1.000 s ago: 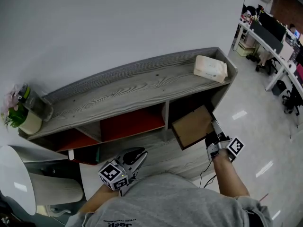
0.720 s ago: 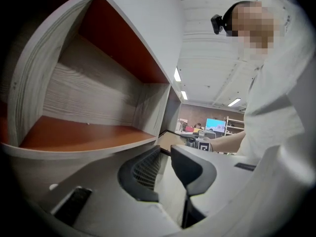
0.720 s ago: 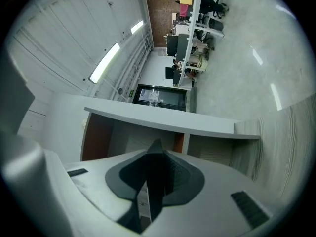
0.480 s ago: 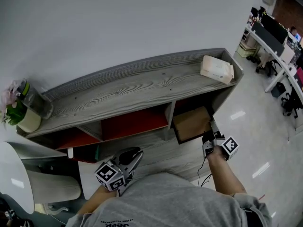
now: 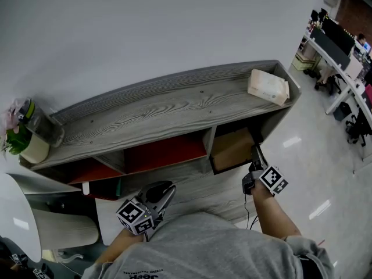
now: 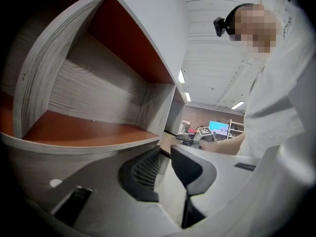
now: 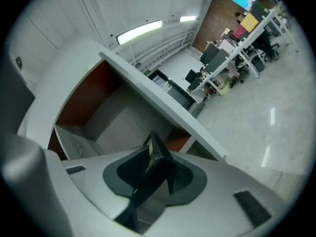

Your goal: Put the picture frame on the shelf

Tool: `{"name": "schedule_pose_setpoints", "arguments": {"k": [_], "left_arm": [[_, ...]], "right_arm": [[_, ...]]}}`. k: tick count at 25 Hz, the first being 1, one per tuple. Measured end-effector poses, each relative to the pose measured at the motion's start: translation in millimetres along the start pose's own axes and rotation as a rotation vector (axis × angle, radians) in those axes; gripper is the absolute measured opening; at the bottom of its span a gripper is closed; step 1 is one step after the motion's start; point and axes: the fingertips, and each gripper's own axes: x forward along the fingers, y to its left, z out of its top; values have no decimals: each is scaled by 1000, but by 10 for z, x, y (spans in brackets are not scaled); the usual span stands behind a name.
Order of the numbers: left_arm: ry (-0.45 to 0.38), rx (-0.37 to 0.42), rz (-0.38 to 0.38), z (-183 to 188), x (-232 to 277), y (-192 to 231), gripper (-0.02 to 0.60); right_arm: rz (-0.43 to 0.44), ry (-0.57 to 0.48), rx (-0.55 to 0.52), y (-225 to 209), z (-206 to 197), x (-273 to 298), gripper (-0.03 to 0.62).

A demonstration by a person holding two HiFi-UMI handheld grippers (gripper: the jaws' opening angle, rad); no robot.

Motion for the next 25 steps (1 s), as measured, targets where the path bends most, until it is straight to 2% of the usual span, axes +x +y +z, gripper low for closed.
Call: {"name": "schedule_pose_setpoints", "arguments": {"k": [4, 7, 8, 9, 12, 21, 23, 25], "left_arm": [[-1, -4, 0, -6, 19, 18, 69], [-8, -20, -3, 9, 27, 24, 69], [-10, -23, -3, 13, 26, 31, 69], [-13, -27, -2, 16, 24, 36, 69], [-18, -41, -1, 22, 25, 40, 69], [-21, -61, 4, -13, 8, 53, 69], [-22, -65, 6, -16, 6, 57, 69], [-20, -66, 6, -29, 3, 62, 69]], "right_arm": [[5, 24, -18, -4, 8, 36, 121], [-33, 90, 114, -140, -74, 83, 121], [-51, 115, 185, -198, -124, 101, 155], [-65, 133, 255, -250, -171, 115, 277], [-70, 135, 366, -302, -218, 130, 304], [24, 146, 375, -127, -357, -33, 354], [54, 162, 316, -69, -404, -102, 359], [91, 180, 209, 7, -445, -163, 359]]}}
